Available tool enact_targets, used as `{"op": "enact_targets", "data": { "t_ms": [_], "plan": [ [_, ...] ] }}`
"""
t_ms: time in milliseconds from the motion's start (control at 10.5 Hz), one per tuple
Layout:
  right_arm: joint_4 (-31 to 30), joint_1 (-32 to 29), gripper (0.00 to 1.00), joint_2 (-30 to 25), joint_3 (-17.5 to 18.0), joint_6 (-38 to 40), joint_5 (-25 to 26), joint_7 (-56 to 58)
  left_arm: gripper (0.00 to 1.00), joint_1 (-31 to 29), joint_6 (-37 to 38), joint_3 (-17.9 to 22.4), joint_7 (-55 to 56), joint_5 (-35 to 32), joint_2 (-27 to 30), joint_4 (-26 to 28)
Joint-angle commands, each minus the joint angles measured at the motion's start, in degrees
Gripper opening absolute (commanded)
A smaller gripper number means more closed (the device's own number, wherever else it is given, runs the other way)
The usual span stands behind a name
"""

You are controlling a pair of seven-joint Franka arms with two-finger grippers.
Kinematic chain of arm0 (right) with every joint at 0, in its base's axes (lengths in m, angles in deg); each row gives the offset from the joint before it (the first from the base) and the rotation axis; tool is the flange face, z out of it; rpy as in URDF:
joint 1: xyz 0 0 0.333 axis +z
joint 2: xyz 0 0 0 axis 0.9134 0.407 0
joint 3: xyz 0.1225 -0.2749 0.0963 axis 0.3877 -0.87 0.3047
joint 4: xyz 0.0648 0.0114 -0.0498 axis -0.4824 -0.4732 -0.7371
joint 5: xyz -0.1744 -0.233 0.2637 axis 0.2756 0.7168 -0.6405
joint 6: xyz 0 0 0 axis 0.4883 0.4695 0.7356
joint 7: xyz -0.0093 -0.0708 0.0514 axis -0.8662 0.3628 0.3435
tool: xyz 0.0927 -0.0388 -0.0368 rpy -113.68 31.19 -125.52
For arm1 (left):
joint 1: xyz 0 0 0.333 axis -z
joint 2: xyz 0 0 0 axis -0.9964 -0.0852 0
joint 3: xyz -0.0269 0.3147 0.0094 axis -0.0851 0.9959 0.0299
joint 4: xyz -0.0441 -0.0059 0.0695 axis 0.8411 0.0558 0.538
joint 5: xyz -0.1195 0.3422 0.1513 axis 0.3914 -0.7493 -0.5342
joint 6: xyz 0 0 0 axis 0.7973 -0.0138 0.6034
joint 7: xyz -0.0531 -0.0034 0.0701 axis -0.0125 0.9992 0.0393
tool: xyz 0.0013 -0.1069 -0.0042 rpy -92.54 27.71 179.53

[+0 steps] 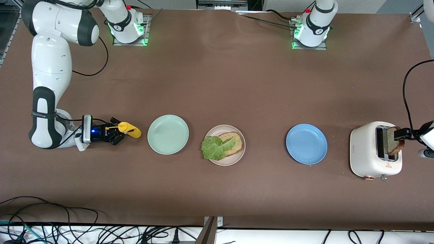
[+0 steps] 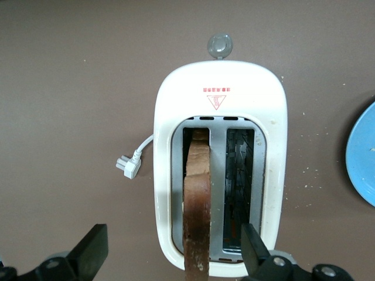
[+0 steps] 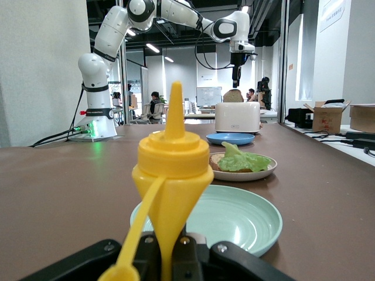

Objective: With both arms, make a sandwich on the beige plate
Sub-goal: 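Set down the mustard bottle while the left gripper reaches the toaster bread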

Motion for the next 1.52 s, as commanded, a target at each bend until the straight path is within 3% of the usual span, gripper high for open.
{"op": "enact_targets", "data": {
  "t_ms": [0,95,190,569,664,759,854,949,1233,1423],
  "plan": [
    [-1.1,-0.9,0.0,-0.3,0.8,1.6,-0.9,-0.3,1.0,-0.2,-0.3,-0.3,-0.5,-1.5,-2.1,-1.4],
    [-1.1,-0.9,0.37,-0.1,0.8,1.5,-1.1,-0.2,1.0,-0.2,-0.3,-0.3,-0.3,-1.4,-2.3,-1.4],
    [-1.1,-0.9,0.99,0.0,0.8,1.4,-1.6,0.5,1.0,-0.2,-0.3,-0.3,-0.3,-1.4,-2.4,-1.3],
    [-0.6,-1.6,1.0,-0.4,0.5,1.7,-3.4,-0.1,1.0,0.3,-0.3,-0.3,-0.1,-1.5,-3.6,-1.3],
    [-0.1,-2.6,1.0,-0.5,0.0,1.6,-3.0,-0.3,0.55,-0.1,-0.3,-0.3,-0.3,-1.6,-3.6,-1.3],
    [0.3,-3.9,1.0,-0.6,-0.8,1.6,-1.5,-0.3,0.25,-0.2,-0.3,-0.3,-1.1,-2.1,-3.6,-1.3],
    [1.7,-4.5,1.0,-0.8,-1.8,1.6,0.0,-0.3,0.07,-0.2,-0.3,-0.3,-1.0,-2.0,-3.6,-1.3],
    [3.1,-4.8,1.0,-0.8,-3.6,1.5,1.3,-0.4,0.0,-0.2,-0.3,-0.3,-0.9,-2.1,-3.6,-1.3],
    [4.6,-4.1,1.0,-1.5,-9.8,1.0,5.8,-4.3,0.0,0.5,0.5,-0.5,-0.8,-2.2,-3.1,-1.4],
    [5.4,-2.5,1.0,-1.8,-14.0,0.9,5.9,-12.1,0.0,0.6,3.1,-1.0,-0.8,-2.1,-3.0,-3.5]
  ]
}}
